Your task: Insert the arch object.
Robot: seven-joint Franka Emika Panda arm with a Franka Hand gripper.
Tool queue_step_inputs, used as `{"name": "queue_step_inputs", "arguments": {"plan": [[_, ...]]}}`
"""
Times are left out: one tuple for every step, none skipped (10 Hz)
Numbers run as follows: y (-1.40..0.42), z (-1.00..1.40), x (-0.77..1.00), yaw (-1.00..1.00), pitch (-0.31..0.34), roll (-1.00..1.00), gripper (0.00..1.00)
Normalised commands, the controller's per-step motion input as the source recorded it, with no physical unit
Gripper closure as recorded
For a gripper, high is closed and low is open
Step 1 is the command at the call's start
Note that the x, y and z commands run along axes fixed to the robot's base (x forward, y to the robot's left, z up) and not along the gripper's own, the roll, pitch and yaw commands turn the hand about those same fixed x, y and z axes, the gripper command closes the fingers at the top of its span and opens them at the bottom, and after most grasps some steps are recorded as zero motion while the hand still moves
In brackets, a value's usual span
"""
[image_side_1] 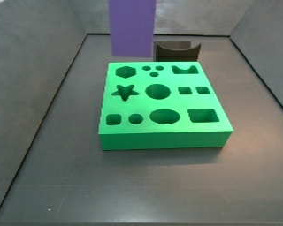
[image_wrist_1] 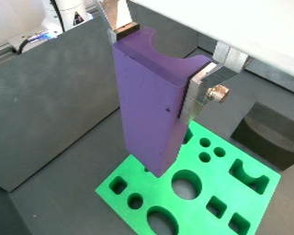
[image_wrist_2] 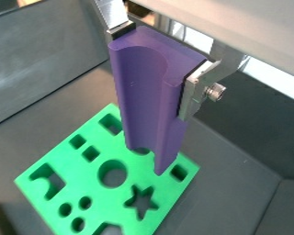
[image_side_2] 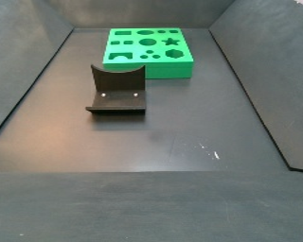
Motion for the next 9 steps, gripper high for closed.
{"name": "queue_step_inputs", "arguments": {"plan": [[0.57,-0.62,0.91,0.01,-0.036,0.03,1.00],[0.49,-0.56,0.85,0.07,-0.027,0.08,1.00],[0.47,-0.55,0.81,0.10,-0.019,0.11,1.00],[0.46,-0.52,0.82,0.09,-0.019,0.12,1.00],[0.29,-0.56,0.82,0.02,-0.003,0.22,1.00],[0.29,-0.47,0.71,0.02,0.000,0.21,1.00],[0.28,-0.44,0.68,0.05,0.000,0.22,1.00],[0.26,-0.43,0.67,0.07,0.000,0.23,1.00],[0.25,-0.40,0.63,0.08,0.000,0.23,1.00]]}}
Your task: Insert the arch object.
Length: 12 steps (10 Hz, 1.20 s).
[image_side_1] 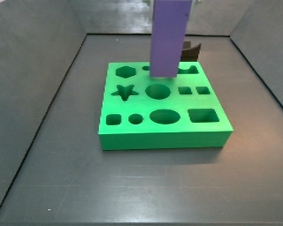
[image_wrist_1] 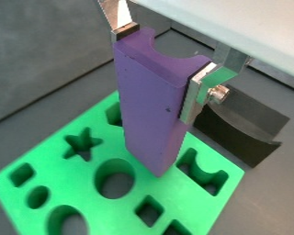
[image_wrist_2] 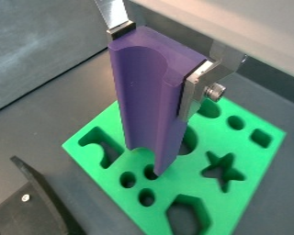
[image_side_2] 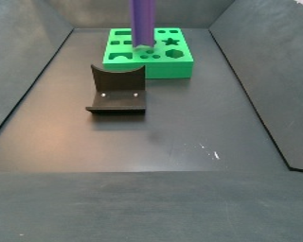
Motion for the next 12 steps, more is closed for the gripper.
{"name": "queue_step_inputs", "arguments": {"plan": [[0.25,-0.37,0.64,0.07,0.000,0.22,1.00],[0.24,-0.36,0.69,0.06,0.003,0.20,1.00],[0.25,-0.33,0.80,0.02,0.031,0.11,1.00],[0.17,-0.37,0.87,0.00,0.000,0.06,1.00],[0.13,-0.38,0.89,0.00,0.000,0.06,1.00],[0.13,-0.40,0.85,0.00,0.000,0.07,1.00],[0.11,-0.43,0.82,0.00,0.000,0.10,1.00],[0.03,-0.44,0.93,-0.05,0.000,0.02,1.00],[0.07,-0.43,0.92,-0.03,-0.009,-0.04,1.00],[0.16,-0.42,0.70,0.00,-0.066,-0.13,1.00],[0.14,-0.33,0.51,0.11,0.000,-0.14,1.00],[0.09,-0.31,0.49,0.10,0.010,-0.05,1.00]]}}
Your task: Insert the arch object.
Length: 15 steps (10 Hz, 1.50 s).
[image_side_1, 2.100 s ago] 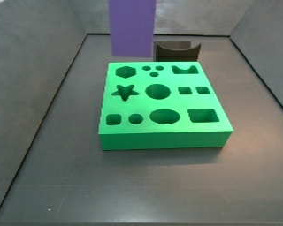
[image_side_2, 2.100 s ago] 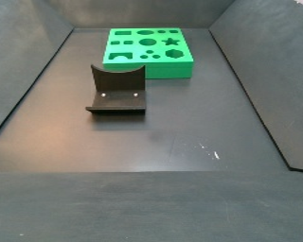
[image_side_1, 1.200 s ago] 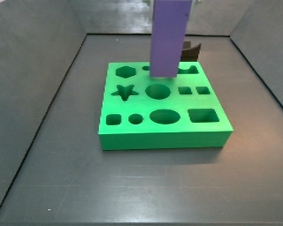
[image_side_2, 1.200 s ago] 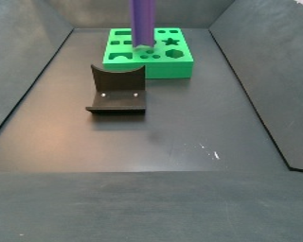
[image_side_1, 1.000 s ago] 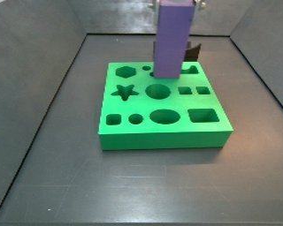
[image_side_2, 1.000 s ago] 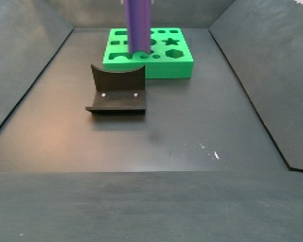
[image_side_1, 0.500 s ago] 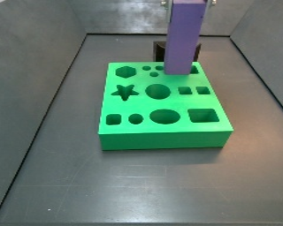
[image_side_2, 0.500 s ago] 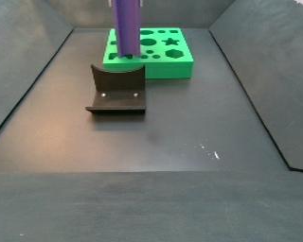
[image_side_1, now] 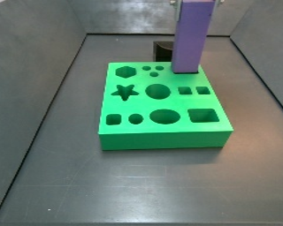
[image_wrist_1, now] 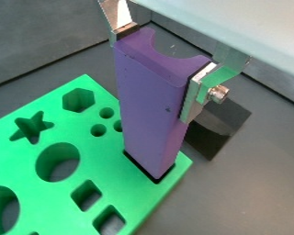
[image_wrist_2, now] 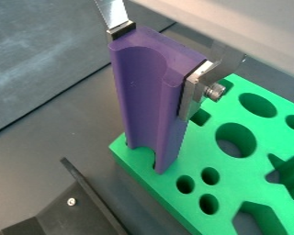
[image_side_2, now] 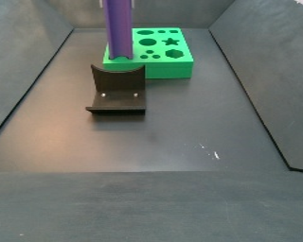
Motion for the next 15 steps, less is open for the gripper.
{"name": "queue_step_inputs", "arguments": {"plan": [[0.00,-0.25,0.32,0.02,0.000,-0.06,1.00],[-0.07,-0.19,0.33,0.00,0.000,-0.11,1.00],[-0.24,-0.17,0.11,0.03,0.000,-0.06,1.00],[-0.31,-0.18,0.00,0.11,0.000,0.00,1.00],[-0.12,-0.19,-0.13,0.08,0.000,-0.08,1.00],[0.00,-0.18,-0.40,0.00,-0.021,0.00,1.00],[0.09,-0.09,-0.51,0.00,-0.039,0.00,1.00],[0.14,-0.08,-0.39,0.00,-0.054,-0.07,1.00],[0.11,-0.17,-0.14,0.00,-0.043,-0.09,1.00],[0.03,-0.25,0.00,0.00,-0.033,-0.07,1.00],[0.05,-0.33,0.01,0.00,-0.037,-0.14,1.00],[0.03,-0.36,0.04,0.00,-0.006,-0.12,1.00],[0.07,-0.42,0.05,0.00,-0.001,-0.17,1.00],[0.10,-0.43,0.04,0.00,-0.011,-0.19,1.00],[0.12,-0.43,0.06,0.00,0.000,-0.13,1.00]]}}
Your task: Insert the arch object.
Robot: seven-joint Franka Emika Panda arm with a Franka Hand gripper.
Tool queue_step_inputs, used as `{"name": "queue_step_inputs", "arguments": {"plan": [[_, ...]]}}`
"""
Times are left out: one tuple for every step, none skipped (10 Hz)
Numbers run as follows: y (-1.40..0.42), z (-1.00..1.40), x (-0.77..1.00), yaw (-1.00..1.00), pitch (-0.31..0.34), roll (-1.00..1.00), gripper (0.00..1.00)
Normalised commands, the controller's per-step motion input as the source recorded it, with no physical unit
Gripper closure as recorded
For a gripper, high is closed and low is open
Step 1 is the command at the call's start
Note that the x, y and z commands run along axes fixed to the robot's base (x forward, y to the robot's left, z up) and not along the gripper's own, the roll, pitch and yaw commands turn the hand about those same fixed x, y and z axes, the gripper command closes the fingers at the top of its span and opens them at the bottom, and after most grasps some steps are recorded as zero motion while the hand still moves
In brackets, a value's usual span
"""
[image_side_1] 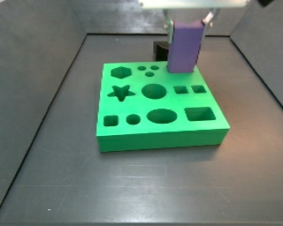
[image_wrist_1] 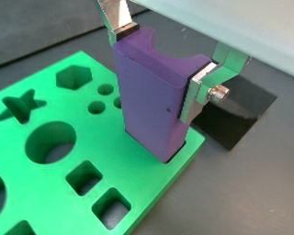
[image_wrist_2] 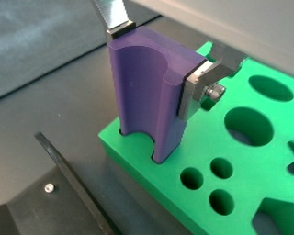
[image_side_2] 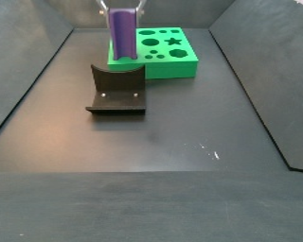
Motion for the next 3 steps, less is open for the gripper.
{"name": "queue_step_inputs", "arguments": {"plan": [[0.14,-0.46,0.08,-0.01,0.000,-0.17,1.00],[0.07,-0.13,0.14,-0.12,0.000,-0.15,1.00],[0.00,0.00,0.00,0.00,-0.037,0.00,1.00]]}}
